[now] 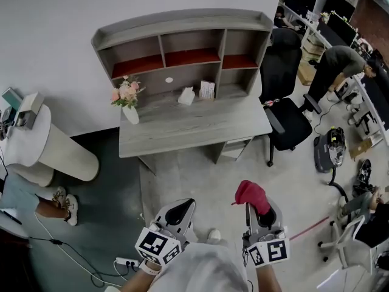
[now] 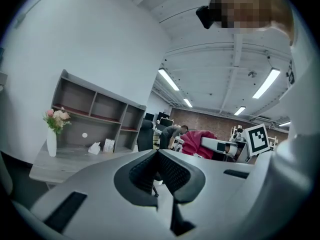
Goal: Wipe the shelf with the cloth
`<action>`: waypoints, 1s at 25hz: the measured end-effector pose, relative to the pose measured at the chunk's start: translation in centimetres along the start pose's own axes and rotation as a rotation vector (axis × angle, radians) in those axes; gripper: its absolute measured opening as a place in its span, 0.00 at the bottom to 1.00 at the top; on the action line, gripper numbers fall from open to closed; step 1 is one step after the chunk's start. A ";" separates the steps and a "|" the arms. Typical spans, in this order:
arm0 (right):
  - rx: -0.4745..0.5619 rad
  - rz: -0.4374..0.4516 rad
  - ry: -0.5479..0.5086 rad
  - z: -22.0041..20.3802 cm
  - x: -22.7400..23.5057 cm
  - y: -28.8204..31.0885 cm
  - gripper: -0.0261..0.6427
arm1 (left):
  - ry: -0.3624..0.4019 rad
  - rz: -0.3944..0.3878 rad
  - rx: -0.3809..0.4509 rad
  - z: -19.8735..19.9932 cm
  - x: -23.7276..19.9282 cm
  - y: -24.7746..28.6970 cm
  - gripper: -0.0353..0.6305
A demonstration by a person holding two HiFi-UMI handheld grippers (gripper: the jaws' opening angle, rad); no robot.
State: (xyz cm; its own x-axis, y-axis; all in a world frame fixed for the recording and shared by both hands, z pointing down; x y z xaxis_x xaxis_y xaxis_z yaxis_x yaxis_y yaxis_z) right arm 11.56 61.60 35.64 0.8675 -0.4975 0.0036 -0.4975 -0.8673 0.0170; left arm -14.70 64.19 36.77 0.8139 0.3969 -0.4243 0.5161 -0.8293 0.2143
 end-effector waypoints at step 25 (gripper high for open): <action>-0.008 -0.102 -0.007 0.2 -2.9 8.9 0.23 | -0.051 -0.039 -0.015 3.6 -10.2 0.9 0.06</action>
State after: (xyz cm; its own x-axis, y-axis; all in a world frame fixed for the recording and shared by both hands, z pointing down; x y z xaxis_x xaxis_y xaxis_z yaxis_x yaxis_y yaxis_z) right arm 4.64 55.30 35.61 0.9134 -0.4071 -0.0056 -0.4068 -0.9132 0.0246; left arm -23.51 58.00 38.13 0.7786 0.4081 -0.4767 0.5515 -0.8074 0.2095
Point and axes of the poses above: the fingertips, and each gripper's own axes: y forward along the fingers, x to its right, z out of its top, the point moved 9 cm from there along -y, backward along the fingers, and after that the axes turned 9 degrees about -y, right-handed, at the moved point
